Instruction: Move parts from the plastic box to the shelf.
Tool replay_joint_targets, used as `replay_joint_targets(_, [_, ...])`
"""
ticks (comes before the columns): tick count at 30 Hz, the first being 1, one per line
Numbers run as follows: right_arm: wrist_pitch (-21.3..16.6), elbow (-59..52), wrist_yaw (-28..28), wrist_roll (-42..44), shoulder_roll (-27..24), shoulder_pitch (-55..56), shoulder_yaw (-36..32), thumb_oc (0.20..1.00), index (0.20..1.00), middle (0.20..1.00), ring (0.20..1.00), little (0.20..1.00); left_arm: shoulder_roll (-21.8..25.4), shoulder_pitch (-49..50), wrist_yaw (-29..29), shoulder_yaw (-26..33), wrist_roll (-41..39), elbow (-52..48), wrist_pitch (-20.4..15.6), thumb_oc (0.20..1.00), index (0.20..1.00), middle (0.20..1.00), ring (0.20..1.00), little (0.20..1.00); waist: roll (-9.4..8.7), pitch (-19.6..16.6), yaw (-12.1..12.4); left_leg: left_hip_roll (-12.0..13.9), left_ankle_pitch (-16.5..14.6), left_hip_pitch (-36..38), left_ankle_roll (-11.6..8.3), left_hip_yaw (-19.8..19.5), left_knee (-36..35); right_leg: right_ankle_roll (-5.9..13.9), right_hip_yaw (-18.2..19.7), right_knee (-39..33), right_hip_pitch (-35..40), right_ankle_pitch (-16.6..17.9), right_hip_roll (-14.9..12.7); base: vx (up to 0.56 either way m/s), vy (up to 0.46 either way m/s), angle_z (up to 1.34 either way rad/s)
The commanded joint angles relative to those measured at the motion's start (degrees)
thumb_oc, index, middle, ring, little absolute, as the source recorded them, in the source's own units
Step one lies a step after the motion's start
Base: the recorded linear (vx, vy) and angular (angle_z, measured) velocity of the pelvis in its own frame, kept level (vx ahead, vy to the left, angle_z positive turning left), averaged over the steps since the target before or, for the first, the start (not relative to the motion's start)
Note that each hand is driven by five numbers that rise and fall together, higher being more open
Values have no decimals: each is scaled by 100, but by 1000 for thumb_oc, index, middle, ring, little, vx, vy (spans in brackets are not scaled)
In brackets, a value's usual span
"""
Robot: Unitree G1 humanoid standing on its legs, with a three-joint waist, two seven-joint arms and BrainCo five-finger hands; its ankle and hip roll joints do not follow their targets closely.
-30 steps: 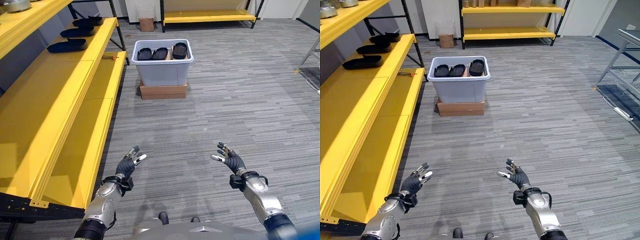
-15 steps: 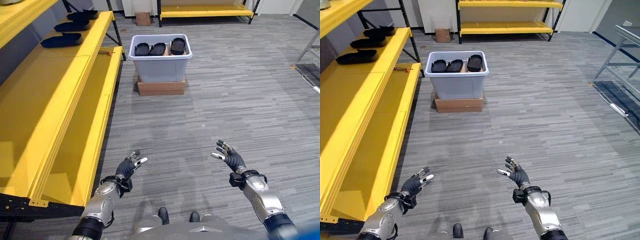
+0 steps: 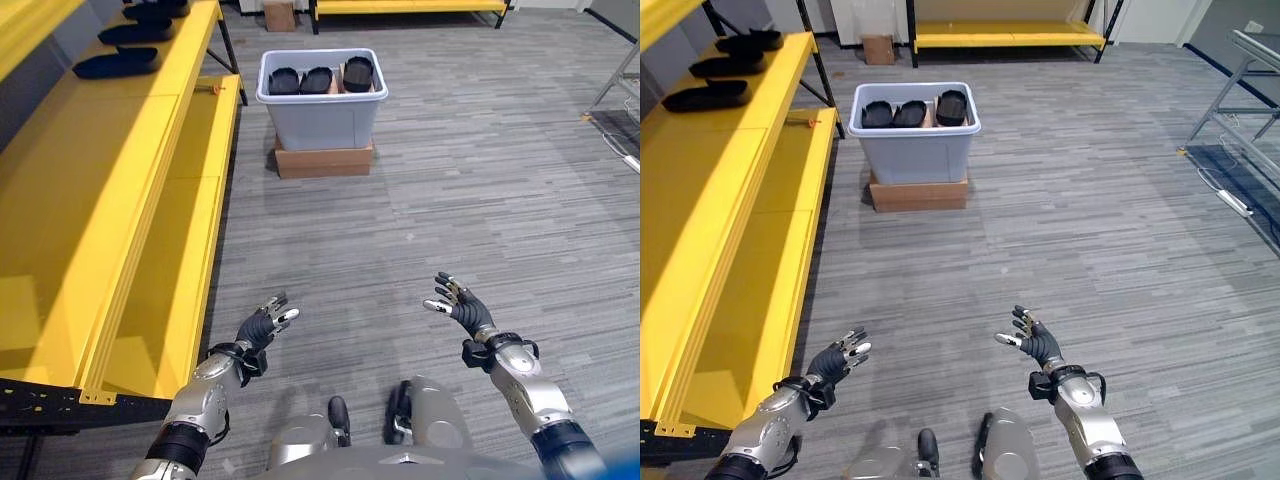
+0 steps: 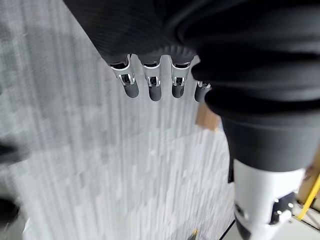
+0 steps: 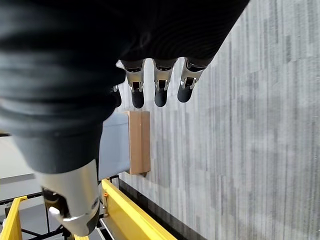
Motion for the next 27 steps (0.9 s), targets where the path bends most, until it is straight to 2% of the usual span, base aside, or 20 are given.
replay_joint_targets(1, [-492, 86, 63, -558, -196, -313, -142, 1000, 1000, 1000, 1000, 1000, -3, 63, -229, -254, -37, -246, -10, 1000, 1000, 1000, 1000, 1000, -169, -225, -49, -175, -603, 762, -324, -384, -140, 91, -162, -1145, 94, 1513, 155, 332, -86, 24])
replay_joint_targets(3, [-511, 81, -55, -346, -179, -235, -121, 1000, 1000, 1000, 1000, 1000, -50, 141, -244, -433, 102, -173, -151, 1000, 1000, 1000, 1000, 1000, -174, -236, -141, -189, -702, 798, -302, -574, -102, 29, 130, -1457, 20, 1493, 266, 510, -147, 46])
replay_joint_targets(4, [-618, 174, -306, -281, -192, -237, -72, 1000, 1000, 1000, 1000, 1000, -145, 252, -301, -625, 185, -9, -376, 1000, 1000, 1000, 1000, 1000, -201, -348, -136, -232, -804, 812, -301, -628, -48, -49, 58, -1483, 158, 1522, 293, 503, -155, 82])
replay_joint_targets(7, [-554, 254, -414, -259, -182, -288, -6, 1000, 1000, 1000, 1000, 1000, -155, 322, -249, -691, 210, 15, -356, 1000, 1000, 1000, 1000, 1000, -203, -443, -89, -231, -920, 858, -317, -517, 81, -119, -180, -1305, 246, 1427, 275, 494, -154, 55])
replay_joint_targets(8, [-485, 266, -477, -396, -178, -277, 45, 1000, 1000, 1000, 1000, 1000, -173, 378, -291, -691, 278, 37, -363, 1000, 1000, 1000, 1000, 1000, -169, -555, -66, -212, -997, 908, -347, -442, 199, -264, -374, -1202, 361, 1232, 283, 506, -157, 15])
replay_joint_targets(10, [-451, 257, -496, -455, -204, -236, 92, 1000, 1000, 1000, 1000, 1000, -216, 468, -382, -678, 276, 6, -464, 1000, 1000, 1000, 1000, 1000, -106, -654, -30, -167, -1109, 929, -394, -362, 399, -413, -480, -1151, 508, 1016, 316, 521, -174, 12])
replay_joint_targets(11, [-433, 267, -514, -528, -230, -225, 88, 1000, 1000, 1000, 1000, 1000, -240, 507, -388, -650, 175, -44, -493, 1000, 1000, 1000, 1000, 1000, -72, -739, -24, -102, -1043, 907, -478, -289, 724, -528, -513, -1116, 590, 855, 342, 585, -267, 3])
replay_joint_targets(13, [-391, 235, -513, -660, -340, -228, 77, 1000, 1000, 1000, 1000, 1000, -297, 417, -201, -604, -94, -10, -601, 1000, 1000, 1000, 1000, 1000, 0, -955, -59, 219, -161, 647, -926, -105, 1997, -896, -485, -1085, 807, 420, 561, 642, -404, -8])
replay_joint_targets(14, [-438, 237, -539, -654, -432, -224, 63, 1000, 1000, 1000, 1000, 1000, -368, 278, -107, -574, -245, 70, -581, 1000, 1000, 1000, 1000, 1000, -63, -1008, -70, 457, 290, 235, -1163, 187, 3199, -1103, -474, -1053, 968, 167, 579, 522, -387, -3])
replay_joint_targets(15, [-440, 232, -560, -639, -469, -210, 43, 1000, 1000, 1000, 1000, 1000, -398, 213, 37, -561, -238, 121, -622, 1000, 1000, 1000, 1000, 1000, -99, -1010, -57, 541, 384, -148, -1213, 267, 3825, -1192, -429, -1028, 1086, 20, 582, 443, -361, -5])
replay_joint_targets(16, [-441, 212, -541, -628, -498, -188, -6, 1000, 1000, 1000, 1000, 1000, -444, 161, 202, -503, -169, 187, -643, 1000, 1000, 1000, 1000, 1000, -193, -935, -21, 809, 498, -912, -1253, 392, 4878, -1312, -306, -1013, 1309, -149, 570, 307, -223, -18])
replay_joint_targets(17, [-433, 197, -523, -619, -500, -181, -19, 1000, 1000, 1000, 1000, 1000, -452, 143, 234, -473, -176, 216, -634, 1000, 1000, 1000, 1000, 1000, -203, -884, 0, 914, 487, -1196, -1222, 402, 5008, -1328, -261, -992, 1399, -197, 577, 344, -153, -33])
replay_joint_targets(18, [-414, 121, -478, -603, -495, -186, -35, 1000, 1000, 1000, 1000, 1000, -436, 146, 260, -369, -211, 233, -623, 1000, 1000, 1000, 1000, 1000, -237, -706, 75, 1126, 414, -1650, -1101, 454, 4660, -1312, -86, -964, 1658, -282, 607, 330, -4, -48])
replay_joint_targets(19, [-387, 102, -446, -633, -483, -217, -22, 1000, 1000, 1000, 1000, 1000, -427, 177, 334, -312, -206, 237, -645, 1000, 1000, 1000, 1000, 1000, -244, -647, 92, 1215, 398, -1609, -1067, 585, 4079, -1273, 12, -970, 1760, -314, 628, 358, 74, -42])
replay_joint_targets(21, [-358, 56, -398, -677, -467, -253, -16, 1000, 1000, 1000, 1000, 1000, -409, 261, 512, -234, -239, 250, -719, 1000, 1000, 1000, 1000, 1000, -194, -598, 107, 1261, 502, -1486, -1058, 801, 2578, -1154, 162, -1004, 1908, -363, 676, 275, 169, -48])
replay_joint_targets(22, [-358, 52, -399, -683, -466, -252, -16, 1000, 1000, 1000, 1000, 1000, -409, 268, 530, -228, -241, 250, -724, 1000, 1000, 1000, 1000, 1000, -198, -591, 111, 1246, 519, -1458, -1056, 820, 2456, -1141, 173, -1008, 1926, -367, 668, 399, 316, -64])
replay_joint_targets(23, [-305, -43, -475, -670, -480, -203, 15, 1000, 1000, 1000, 1000, 1000, -398, 358, 669, -128, -278, 287, -835, 1000, 1000, 1000, 1000, 1000, -74, -578, 200, 1176, 901, -1498, -1167, 594, 910, -982, 333, -1054, 2098, -390, 701, 397, 306, -47])
replay_joint_targets(24, [-258, -65, -561, -670, -483, -177, 39, 1000, 1000, 1000, 1000, 1000, -411, 424, 698, -59, -330, 314, -792, 1000, 1000, 1000, 1000, 1000, -41, -579, 281, 1201, 1100, -1562, -1229, 371, 483, -941, 449, -1105, 2170, -385, 713, 634, 469, -60])
replay_joint_targets(25, [-312, -37, -463, -653, -524, -184, 110, 1000, 1000, 1000, 1000, 1000, -459, 592, 672, 65, -260, 433, -863, 1000, 1000, 1000, 1000, 1000, -51, -530, 431, 1405, 1393, -1694, -1324, -146, -128, -907, 737, -1168, 2370, -437, 667, 520, 386, -51])
replay_joint_targets(27, [-456, -120, -148, -705, -635, -156, 161, 1000, 1000, 1000, 1000, 1000, -566, 735, 798, 153, -211, 545, -1079, 1000, 1000, 1000, 1000, 1000, -20, -475, 498, 1637, 1333, -1952, -1342, -189, -66, -798, 847, -961, 2572, -730, 453, 532, 530, -90])
